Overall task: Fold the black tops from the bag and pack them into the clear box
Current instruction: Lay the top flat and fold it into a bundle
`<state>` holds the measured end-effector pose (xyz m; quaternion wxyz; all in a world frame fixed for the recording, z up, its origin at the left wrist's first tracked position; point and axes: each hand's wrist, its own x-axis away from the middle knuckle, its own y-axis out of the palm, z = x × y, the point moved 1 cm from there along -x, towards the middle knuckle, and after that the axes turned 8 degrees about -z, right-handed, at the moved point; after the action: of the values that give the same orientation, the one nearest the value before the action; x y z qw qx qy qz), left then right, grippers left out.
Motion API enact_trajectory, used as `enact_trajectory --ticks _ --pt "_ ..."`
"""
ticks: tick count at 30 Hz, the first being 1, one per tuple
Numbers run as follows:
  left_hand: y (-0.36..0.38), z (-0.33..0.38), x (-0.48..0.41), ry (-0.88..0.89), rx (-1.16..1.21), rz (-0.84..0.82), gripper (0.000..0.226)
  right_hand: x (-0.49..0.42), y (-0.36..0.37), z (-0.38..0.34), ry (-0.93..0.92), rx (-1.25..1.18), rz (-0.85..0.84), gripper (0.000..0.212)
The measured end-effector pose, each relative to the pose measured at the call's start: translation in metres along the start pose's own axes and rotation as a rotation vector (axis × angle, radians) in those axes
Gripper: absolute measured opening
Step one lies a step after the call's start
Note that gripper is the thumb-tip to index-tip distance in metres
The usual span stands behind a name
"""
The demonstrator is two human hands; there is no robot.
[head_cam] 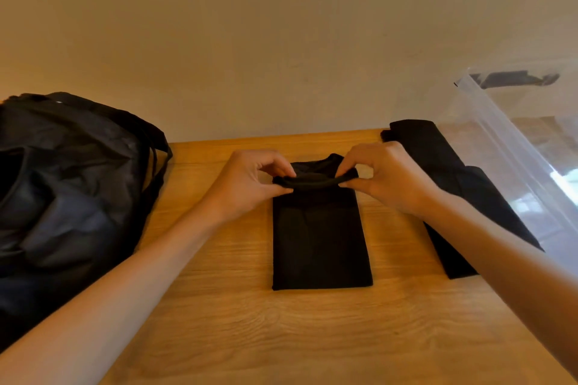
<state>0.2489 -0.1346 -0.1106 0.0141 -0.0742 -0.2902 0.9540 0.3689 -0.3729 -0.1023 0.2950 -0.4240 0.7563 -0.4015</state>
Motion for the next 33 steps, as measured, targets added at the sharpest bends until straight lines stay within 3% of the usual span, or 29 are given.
enact_trajectory --ticks 6,10,13,15,18,19,22,25,29,33 --pt "0.011 -0.015 0.020 0.100 -0.239 -0.027 0.027 0.019 0.023 -0.004 -0.076 0.169 -0.020 0.033" --pt "0.009 -0.017 0.027 0.107 -0.226 -0.005 0.024 0.029 0.028 -0.011 -0.080 0.152 -0.022 0.036" --pt "0.008 -0.017 0.030 0.120 -0.275 -0.036 0.035 0.037 0.025 -0.018 -0.059 0.135 -0.074 0.044" --pt "0.008 -0.014 0.031 0.085 -0.247 0.016 0.039 0.035 0.020 -0.019 -0.013 0.113 -0.006 0.049" --pt "0.011 -0.009 0.020 0.020 -0.190 0.107 0.023 0.010 0.010 -0.011 0.184 -0.003 0.160 0.040" --pt "0.014 -0.009 0.014 -0.006 -0.212 0.087 0.019 -0.001 0.008 -0.008 0.241 -0.017 0.130 0.041" --pt "0.020 -0.012 -0.001 -0.074 -0.342 -0.094 0.047 -0.027 0.007 0.000 0.301 0.026 -0.097 0.056" --pt "0.028 -0.017 -0.008 -0.081 -0.444 -0.255 0.064 -0.036 0.007 0.005 0.324 -0.021 -0.157 0.046" --pt "0.028 -0.030 -0.009 -0.066 -0.501 -0.318 0.082 -0.035 0.009 0.011 0.321 -0.154 -0.086 0.021" --pt "0.027 -0.033 -0.012 -0.034 -0.543 -0.334 0.069 -0.027 0.006 0.016 0.277 -0.134 -0.026 0.013"
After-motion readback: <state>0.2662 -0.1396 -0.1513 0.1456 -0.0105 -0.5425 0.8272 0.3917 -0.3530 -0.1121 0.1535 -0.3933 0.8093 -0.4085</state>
